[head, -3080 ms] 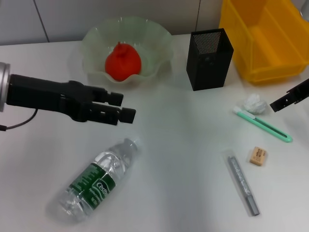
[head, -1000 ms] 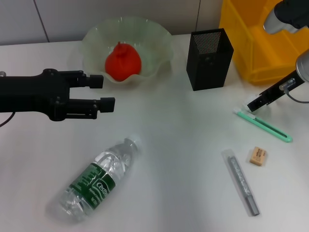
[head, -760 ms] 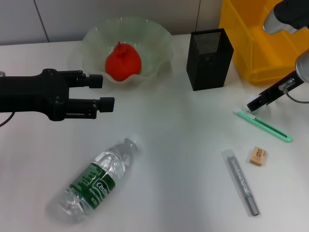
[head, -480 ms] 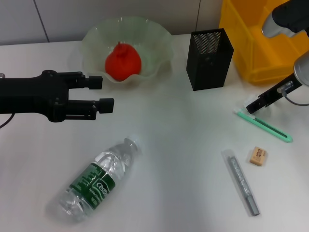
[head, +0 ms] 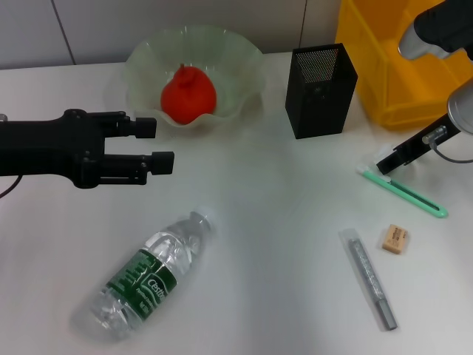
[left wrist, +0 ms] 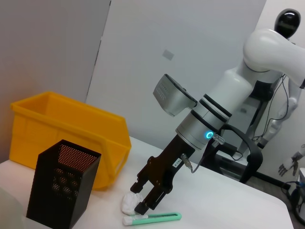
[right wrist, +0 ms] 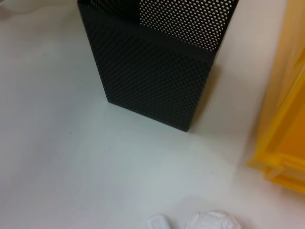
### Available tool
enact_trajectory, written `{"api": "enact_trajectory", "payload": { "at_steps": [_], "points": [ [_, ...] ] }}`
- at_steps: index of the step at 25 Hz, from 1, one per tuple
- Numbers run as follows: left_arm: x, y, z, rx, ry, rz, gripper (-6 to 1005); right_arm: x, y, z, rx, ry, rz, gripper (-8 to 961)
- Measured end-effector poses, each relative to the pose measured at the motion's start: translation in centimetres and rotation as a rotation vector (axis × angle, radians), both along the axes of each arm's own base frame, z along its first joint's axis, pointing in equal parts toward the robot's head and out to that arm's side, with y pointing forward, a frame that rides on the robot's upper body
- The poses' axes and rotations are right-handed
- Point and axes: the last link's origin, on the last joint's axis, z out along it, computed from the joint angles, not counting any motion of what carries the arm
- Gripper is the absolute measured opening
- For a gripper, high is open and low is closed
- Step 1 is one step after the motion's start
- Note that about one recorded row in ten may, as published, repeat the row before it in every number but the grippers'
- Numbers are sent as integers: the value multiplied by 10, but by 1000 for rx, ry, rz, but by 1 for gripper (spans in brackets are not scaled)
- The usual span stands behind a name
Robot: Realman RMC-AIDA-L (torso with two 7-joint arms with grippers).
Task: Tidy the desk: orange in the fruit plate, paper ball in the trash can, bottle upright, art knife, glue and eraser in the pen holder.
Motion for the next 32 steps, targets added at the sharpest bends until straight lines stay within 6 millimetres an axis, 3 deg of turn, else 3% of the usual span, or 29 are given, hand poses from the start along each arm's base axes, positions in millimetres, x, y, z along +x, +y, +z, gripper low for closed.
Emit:
{"api": "enact_trajectory", "payload": {
  "at_steps": [2, 13, 24, 32],
  "points": [
    [0, 0, 0, 0, 0, 1, 772, 0, 0, -1, -3, -3, 2, 754],
    [-4, -2, 1, 4, -5, 14, 771, 2, -1, -2, -6, -1, -6, 397],
    [-6, -4, 3, 10, -21, 22, 771, -6, -3, -7, -15, -14, -16, 329],
    [-8, -5, 3, 9, -23, 31, 771, -38, -8, 2, -15, 8, 61, 316]
  ]
}}
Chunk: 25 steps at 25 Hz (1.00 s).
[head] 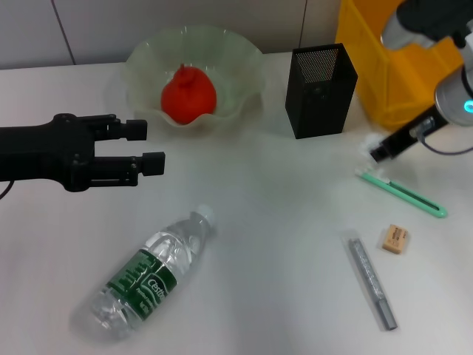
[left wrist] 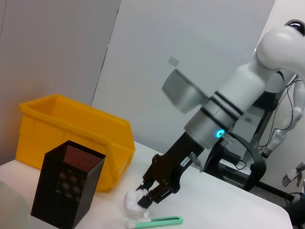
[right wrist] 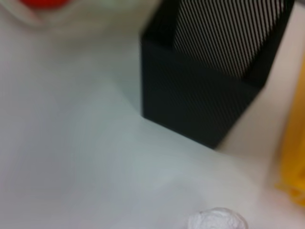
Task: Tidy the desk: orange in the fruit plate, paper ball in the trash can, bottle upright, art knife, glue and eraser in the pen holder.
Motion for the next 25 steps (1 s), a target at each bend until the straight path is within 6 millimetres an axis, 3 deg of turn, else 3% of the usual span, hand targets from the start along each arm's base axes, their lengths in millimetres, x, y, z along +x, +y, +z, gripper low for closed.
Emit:
{"api": "enact_trajectory", "payload": {
  "at_steps": [7, 11, 18, 25],
  "points": [
    [-1, -1, 1, 2, 3, 5, 771, -42, -12, 42, 108, 66, 132, 294],
    [-1, -1, 1, 2, 3, 5, 771, -52, -11, 64, 223, 60, 206, 292],
    [-2, -2, 1, -1, 1, 8, 771, -41, 9, 87, 423, 65, 256, 290],
    [-1, -3, 1, -5, -14, 5, 771, -13, 38, 80, 505, -6, 238, 287]
  ]
}}
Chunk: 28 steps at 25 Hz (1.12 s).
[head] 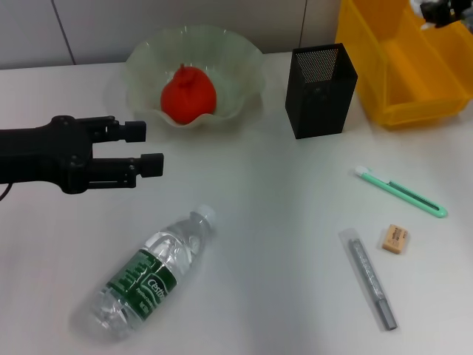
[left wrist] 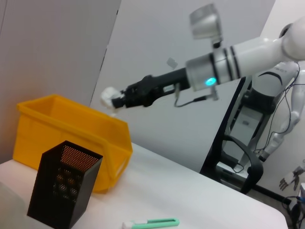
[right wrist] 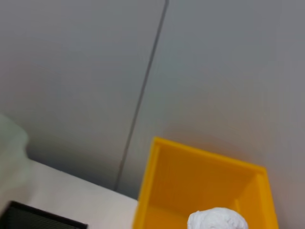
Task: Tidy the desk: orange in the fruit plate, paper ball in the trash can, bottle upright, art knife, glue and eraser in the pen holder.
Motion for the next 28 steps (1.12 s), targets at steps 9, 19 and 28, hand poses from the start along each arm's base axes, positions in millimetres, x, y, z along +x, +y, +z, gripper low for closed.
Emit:
{"api": "enact_trajectory", "payload": {
  "at_steps": [9, 19, 28],
  "points": [
    [-1, -1, 0, -3, -5, 3, 771, 15, 27, -21, -56, 31, -79, 284],
    [-4, -3, 0, -2, -5, 11, 770, 20, 35, -23, 8, 22, -51, 280],
    [-5, -4, 0, -3, -6, 15, 770, 27, 39, -37, -38, 0, -67, 278]
  ]
}}
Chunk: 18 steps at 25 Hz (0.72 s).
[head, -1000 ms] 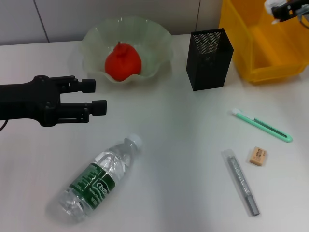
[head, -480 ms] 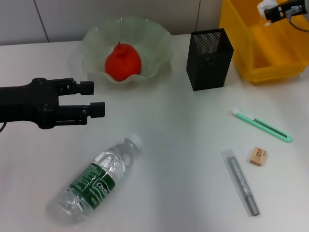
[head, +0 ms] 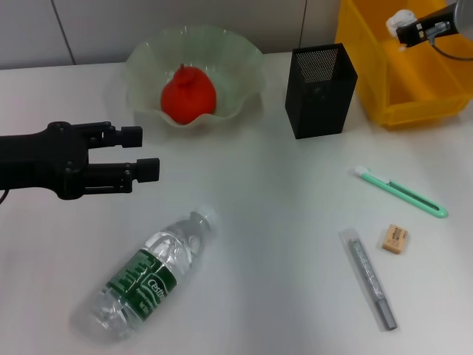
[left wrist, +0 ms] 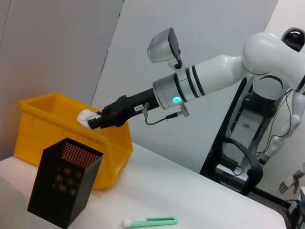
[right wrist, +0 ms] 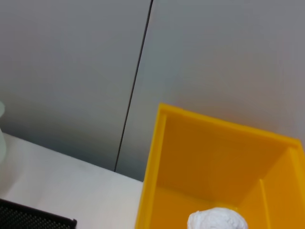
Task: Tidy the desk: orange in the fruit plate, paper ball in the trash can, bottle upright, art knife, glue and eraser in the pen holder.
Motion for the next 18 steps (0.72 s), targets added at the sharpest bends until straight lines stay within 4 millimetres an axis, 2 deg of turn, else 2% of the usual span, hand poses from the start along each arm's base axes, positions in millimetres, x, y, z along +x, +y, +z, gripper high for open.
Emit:
{"api": "enact_trajectory", "payload": {
  "at_steps": [4, 18],
  "points": [
    [0, 0, 0, -1, 0, 0, 770, 3, 0, -1, -2, -10, 2, 277],
    [-7, -9, -1, -21, -12, 16, 770, 11, -2, 1, 15, -8, -18, 416]
  ]
}}
